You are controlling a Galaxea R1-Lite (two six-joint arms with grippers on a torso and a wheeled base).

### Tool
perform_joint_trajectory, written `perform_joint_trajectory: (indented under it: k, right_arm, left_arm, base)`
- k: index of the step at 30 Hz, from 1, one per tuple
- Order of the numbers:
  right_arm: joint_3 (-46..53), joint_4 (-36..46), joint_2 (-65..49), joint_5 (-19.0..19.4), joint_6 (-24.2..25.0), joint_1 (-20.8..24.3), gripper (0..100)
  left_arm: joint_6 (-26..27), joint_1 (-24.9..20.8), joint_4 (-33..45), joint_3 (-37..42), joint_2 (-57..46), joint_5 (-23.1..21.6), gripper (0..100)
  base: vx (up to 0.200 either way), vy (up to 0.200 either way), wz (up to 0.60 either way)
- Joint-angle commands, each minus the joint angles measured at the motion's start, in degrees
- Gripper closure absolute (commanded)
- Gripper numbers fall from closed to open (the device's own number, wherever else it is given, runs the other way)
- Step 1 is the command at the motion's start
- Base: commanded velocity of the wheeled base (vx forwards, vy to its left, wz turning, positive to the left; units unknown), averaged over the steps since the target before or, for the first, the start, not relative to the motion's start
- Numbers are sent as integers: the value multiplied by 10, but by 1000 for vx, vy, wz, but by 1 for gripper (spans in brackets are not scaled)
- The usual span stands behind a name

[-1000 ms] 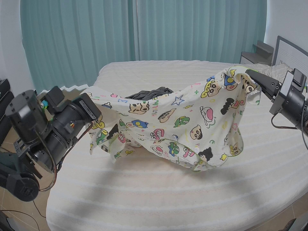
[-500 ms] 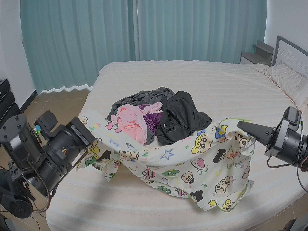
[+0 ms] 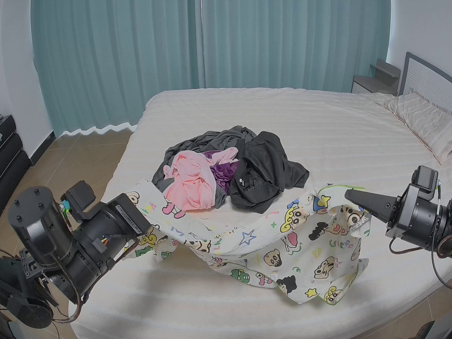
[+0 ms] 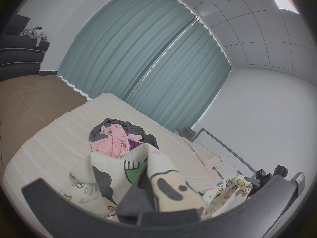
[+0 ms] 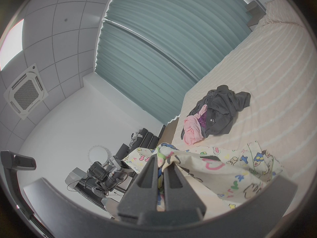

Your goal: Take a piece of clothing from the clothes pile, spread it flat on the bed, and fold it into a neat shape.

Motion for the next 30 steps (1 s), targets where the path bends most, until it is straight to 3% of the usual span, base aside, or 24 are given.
perform_joint_trajectory:
  k: [1,11,20,30]
  right_arm:
    - [-2,-1,-10,0,0,-2,100]
    - [-5,-40,7,-1,22,-12,100]
    - [1,-41,48,-2,44,18,100]
    - [0,-65,42,-4,42,6,100]
  left_arm:
    - [0,-3,0,0,2,0,100]
    - [-15,-3,0,-6,7,0,100]
    - [-29,-33,-1,-7,28,-4,100]
    - [-28,-38,-2,-9,23,-4,100]
  base:
    - [-200,0,0]
    - [-20,0,0]
    - [0,-200,0]
    - [0,-200,0]
